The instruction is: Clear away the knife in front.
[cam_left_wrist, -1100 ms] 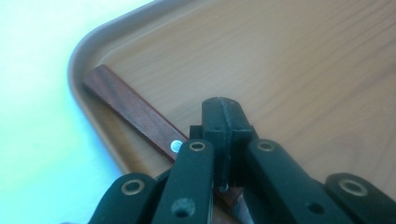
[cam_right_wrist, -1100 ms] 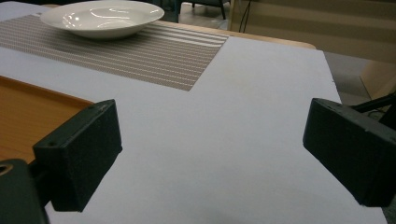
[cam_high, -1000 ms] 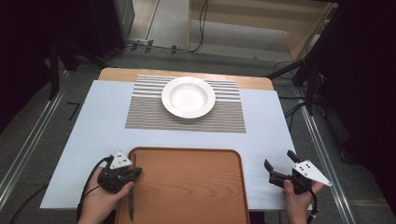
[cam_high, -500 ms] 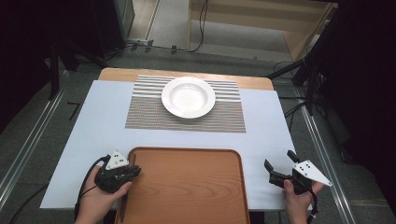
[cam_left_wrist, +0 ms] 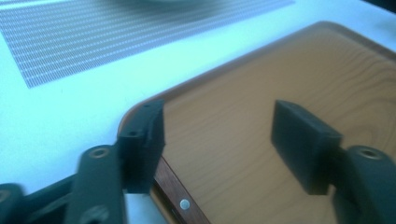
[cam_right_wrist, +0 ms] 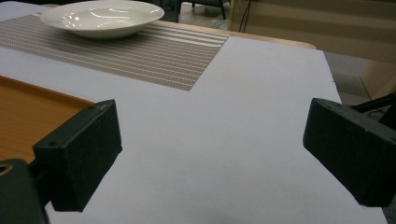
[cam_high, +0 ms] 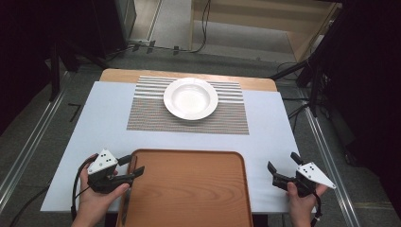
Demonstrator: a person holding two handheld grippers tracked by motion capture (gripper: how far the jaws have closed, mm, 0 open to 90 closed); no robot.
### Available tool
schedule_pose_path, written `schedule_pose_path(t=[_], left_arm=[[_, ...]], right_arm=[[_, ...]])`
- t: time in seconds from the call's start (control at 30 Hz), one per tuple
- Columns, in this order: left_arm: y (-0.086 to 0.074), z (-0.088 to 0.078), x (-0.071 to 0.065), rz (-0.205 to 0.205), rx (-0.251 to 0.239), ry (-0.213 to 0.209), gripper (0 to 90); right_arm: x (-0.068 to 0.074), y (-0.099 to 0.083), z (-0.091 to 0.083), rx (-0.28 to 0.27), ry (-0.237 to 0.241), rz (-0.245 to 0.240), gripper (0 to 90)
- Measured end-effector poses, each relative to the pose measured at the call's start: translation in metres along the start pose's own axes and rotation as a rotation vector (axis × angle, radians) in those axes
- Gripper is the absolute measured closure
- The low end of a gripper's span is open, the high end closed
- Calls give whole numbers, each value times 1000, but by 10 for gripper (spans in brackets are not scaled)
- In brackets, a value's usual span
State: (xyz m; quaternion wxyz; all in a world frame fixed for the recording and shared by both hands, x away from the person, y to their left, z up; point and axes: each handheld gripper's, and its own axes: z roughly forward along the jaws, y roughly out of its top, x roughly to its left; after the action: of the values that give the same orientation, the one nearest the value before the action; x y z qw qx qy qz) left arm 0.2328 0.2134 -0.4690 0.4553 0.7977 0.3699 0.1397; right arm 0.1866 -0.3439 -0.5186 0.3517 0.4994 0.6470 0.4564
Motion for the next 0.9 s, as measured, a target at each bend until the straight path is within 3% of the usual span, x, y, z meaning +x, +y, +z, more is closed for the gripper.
schedule_pose_path(t=[0.17,0.33,0.4,0.9], left_arm=[[1,-3,1,-1,-36,-12,148],[2,-9,4,2,-79,-53,0],[2,-10,4,3,-86,-60,0],[0,-21,15,12,-120,-7,0]], right_arm=[[0,0,0,1,0,0,30],[0,0,0,2,-1,1,30],[0,0,0,0,-1,-1,30],[0,0,0,2,-2,2,30]])
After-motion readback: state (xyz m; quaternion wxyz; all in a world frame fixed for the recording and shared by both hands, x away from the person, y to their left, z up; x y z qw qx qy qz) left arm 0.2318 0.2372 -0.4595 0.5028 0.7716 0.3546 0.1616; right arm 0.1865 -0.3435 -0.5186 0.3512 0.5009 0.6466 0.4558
